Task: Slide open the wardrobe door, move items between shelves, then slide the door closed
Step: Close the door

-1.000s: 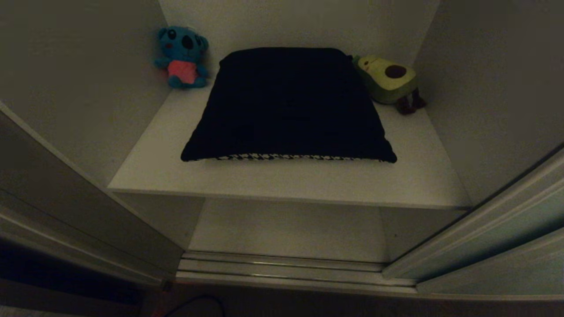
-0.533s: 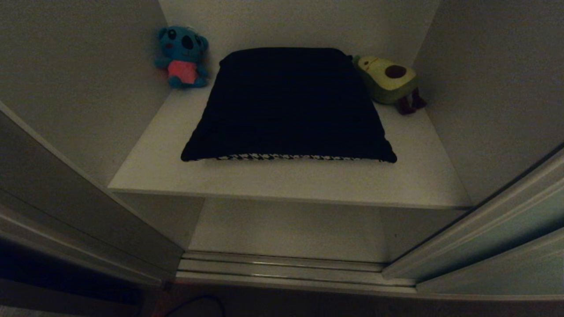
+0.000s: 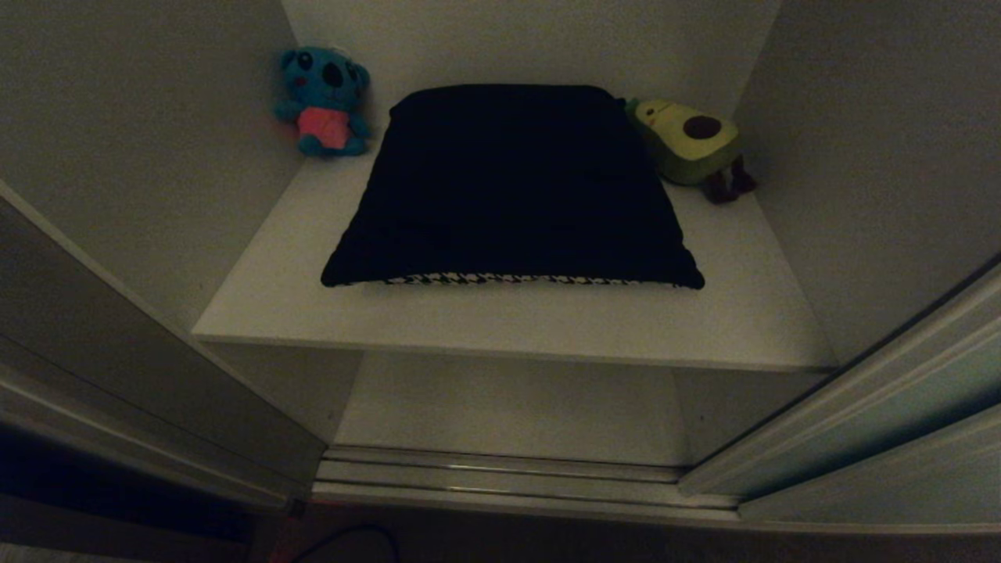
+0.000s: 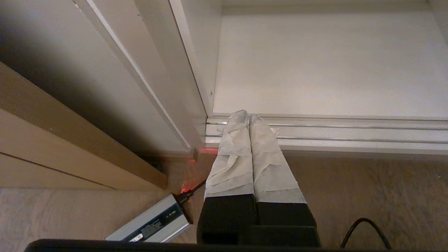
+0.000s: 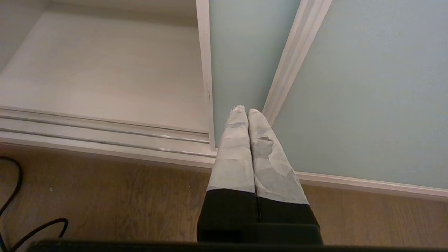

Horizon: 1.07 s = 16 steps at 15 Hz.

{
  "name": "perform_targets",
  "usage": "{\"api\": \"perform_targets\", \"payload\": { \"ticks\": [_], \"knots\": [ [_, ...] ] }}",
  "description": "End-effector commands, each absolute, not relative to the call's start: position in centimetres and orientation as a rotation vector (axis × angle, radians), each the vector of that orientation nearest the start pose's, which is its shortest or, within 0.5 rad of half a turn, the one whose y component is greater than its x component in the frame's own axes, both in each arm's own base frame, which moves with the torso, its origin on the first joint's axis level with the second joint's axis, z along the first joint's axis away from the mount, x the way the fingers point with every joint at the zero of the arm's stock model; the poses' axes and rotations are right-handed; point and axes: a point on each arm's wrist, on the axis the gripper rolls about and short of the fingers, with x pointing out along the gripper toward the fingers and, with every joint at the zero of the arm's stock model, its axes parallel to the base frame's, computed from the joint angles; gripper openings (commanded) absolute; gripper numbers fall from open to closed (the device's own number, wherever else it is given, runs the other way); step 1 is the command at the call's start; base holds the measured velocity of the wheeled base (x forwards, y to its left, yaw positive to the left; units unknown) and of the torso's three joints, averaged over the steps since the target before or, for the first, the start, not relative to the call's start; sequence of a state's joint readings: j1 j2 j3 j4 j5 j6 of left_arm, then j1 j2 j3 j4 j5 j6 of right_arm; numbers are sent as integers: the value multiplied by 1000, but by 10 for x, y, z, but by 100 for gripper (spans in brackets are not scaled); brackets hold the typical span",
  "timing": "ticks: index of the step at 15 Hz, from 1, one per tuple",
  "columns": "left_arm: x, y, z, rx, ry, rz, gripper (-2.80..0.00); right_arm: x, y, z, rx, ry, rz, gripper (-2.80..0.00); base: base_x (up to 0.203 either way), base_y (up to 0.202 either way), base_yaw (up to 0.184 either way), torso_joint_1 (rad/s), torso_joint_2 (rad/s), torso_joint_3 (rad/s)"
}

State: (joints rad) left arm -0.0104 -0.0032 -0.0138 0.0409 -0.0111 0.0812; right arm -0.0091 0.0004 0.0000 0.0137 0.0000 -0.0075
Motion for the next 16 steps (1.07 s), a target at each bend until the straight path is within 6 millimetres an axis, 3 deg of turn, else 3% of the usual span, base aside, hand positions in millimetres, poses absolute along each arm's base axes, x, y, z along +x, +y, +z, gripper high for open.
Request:
{"api": "perform_targets", "payload": {
  "ticks": [1, 9, 16],
  "knots": [
    [-24, 0, 75, 92, 24, -21, -280, -22, 0, 73, -8, 18, -9, -280, 0, 0, 0, 0, 0, 0],
    [-24, 0, 76, 18, 14, -15, -280, -23, 0, 73, -8, 17, -11, -280, -11, 0, 0, 1, 0, 1],
    [-24, 0, 76, 17, 14, -12, -280, -22, 0, 73, -8, 18, -10, -280, -186, 0, 2, 3, 4, 3]
  ]
}}
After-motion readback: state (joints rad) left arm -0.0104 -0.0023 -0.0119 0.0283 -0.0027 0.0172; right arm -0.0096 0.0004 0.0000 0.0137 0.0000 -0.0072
